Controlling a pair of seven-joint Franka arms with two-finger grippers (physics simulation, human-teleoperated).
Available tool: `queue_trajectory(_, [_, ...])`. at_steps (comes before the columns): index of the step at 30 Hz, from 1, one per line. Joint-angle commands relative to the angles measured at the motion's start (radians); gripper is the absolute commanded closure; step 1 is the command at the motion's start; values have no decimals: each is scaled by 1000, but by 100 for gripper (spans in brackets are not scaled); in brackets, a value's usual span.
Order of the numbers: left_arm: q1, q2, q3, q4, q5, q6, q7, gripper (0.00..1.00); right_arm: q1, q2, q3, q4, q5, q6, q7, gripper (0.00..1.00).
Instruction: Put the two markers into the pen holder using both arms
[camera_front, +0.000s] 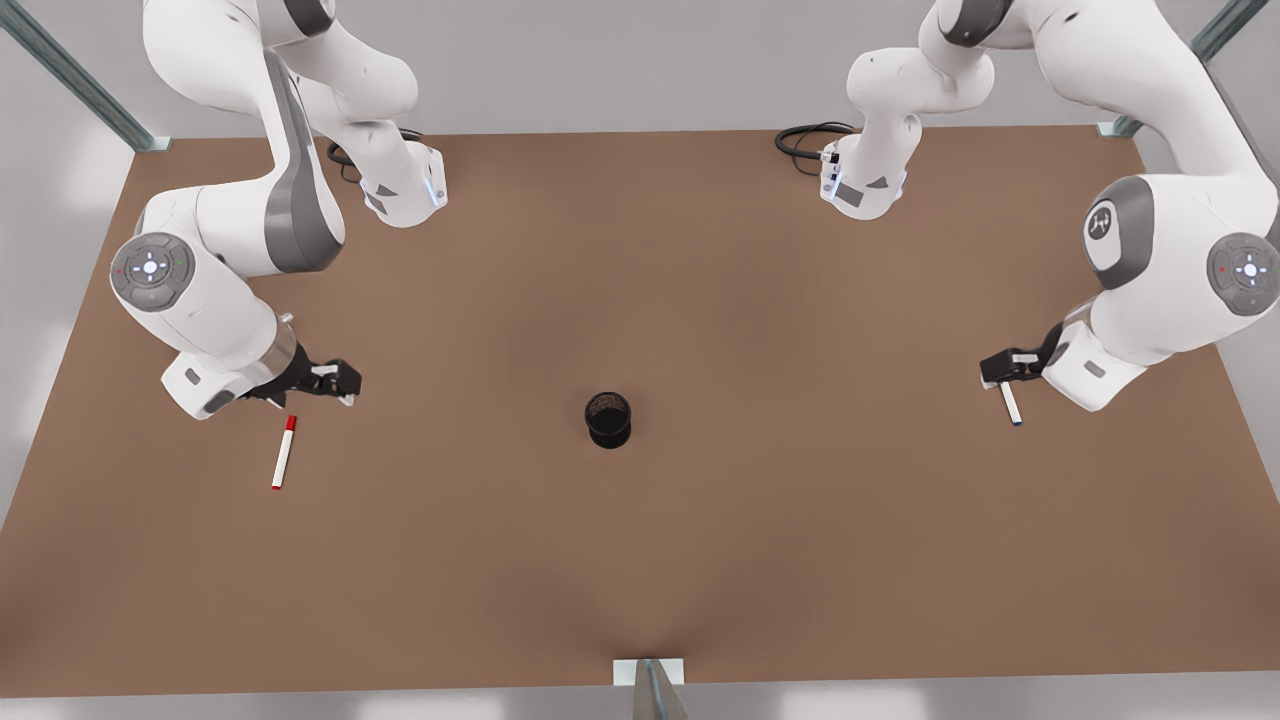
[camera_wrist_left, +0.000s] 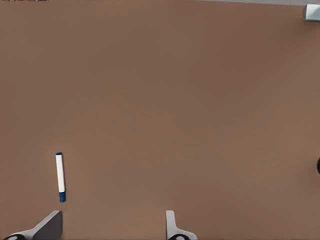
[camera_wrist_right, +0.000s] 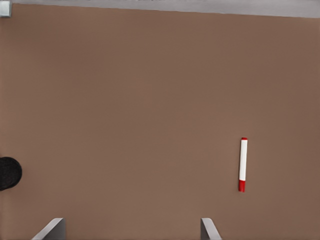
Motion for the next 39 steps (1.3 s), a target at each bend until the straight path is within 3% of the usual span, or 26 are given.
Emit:
queue_trajectory(1, [1, 5, 0, 1, 3, 38, 69, 0, -1, -1, -1, 0, 0, 17, 66, 0])
queue_trajectory(6, [220, 123, 3, -34, -37, 170, 185, 0, -1, -1, -1, 0, 0, 17, 66, 0])
queue_trajectory(9, [311, 155, 4, -201, -31, 387, 372, 0, 1, 0, -1, 0, 0, 17, 69, 0])
queue_trajectory(12, [322, 128, 6, -393, 6, 599, 392, 0, -1, 26, 0, -1, 0, 66, 73, 0])
queue_trajectory(19, [360, 215, 6, -541, 6, 865, 397, 1, -7, 241, 0, -45, -1, 333, 75, 0])
queue_trajectory(23, [377, 244, 6, -570, 7, 911, 455, 3, -122, 217, 2, -208, -1, 479, 37, 0])
queue_trajectory(25, [383, 252, 6, -570, 7, 911, 508, 21, -163, 226, 11, -243, 0, 505, -5, 0])
queue_trajectory(27, [383, 253, 6, -570, 7, 911, 515, 32, -280, 238, 69, -334, 0, 648, -95, 0])
queue_trajectory(34, [378, 273, 6, -574, 6, 908, 515, 33, -392, 336, 76, -260, -3, 685, -279, 0])
queue_trajectory(39, [388, 275, 6, -617, 4, 912, 535, 33, -386, 378, 71, -184, -4, 671, -345, 0])
